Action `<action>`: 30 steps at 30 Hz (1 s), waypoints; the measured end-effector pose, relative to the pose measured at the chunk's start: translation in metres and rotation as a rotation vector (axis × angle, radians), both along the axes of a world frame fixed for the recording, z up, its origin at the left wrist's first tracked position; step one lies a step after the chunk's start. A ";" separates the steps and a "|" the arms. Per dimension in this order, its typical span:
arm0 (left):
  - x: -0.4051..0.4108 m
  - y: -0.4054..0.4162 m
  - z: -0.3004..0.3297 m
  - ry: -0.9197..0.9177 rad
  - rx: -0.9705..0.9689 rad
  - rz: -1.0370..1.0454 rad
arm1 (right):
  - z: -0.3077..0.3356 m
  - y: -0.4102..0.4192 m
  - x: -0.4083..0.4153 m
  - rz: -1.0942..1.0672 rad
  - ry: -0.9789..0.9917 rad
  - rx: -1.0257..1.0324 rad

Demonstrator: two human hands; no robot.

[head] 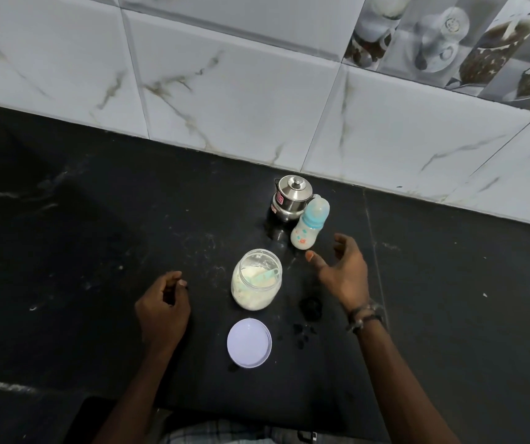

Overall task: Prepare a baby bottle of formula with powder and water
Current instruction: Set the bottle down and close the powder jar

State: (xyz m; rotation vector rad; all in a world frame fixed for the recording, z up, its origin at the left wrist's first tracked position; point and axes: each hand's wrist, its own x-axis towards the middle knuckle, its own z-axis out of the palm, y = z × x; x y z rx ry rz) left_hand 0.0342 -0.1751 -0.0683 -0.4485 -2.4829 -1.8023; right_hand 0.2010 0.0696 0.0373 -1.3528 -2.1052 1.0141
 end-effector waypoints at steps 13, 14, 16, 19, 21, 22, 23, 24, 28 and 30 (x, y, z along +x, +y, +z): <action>0.002 -0.001 0.004 -0.013 -0.022 -0.017 | -0.034 -0.138 0.030 0.387 -0.279 0.187; 0.003 0.000 0.004 -0.012 -0.024 -0.020 | -0.034 -0.141 0.027 0.418 -0.319 0.199; 0.003 0.000 0.005 -0.009 -0.030 -0.024 | -0.035 -0.145 0.022 0.472 -0.426 0.223; 0.004 0.000 0.006 -0.007 -0.025 -0.020 | -0.037 -0.149 0.018 0.523 -0.528 0.273; 0.005 -0.001 0.007 -0.006 -0.029 -0.023 | -0.039 -0.150 0.018 0.543 -0.532 0.305; 0.005 -0.001 0.008 0.001 -0.030 -0.024 | -0.040 -0.150 0.019 0.548 -0.520 0.319; 0.005 -0.002 0.007 0.008 -0.028 -0.023 | -0.040 -0.149 0.021 0.552 -0.510 0.331; 0.004 -0.002 0.007 0.017 -0.028 -0.021 | -0.040 -0.148 0.023 0.553 -0.502 0.337; 0.005 -0.002 0.008 0.059 0.013 -0.039 | -0.033 -0.136 0.032 0.473 -0.420 0.256; 0.009 -0.001 0.011 0.067 0.062 -0.078 | -0.029 -0.127 0.037 0.418 -0.389 0.216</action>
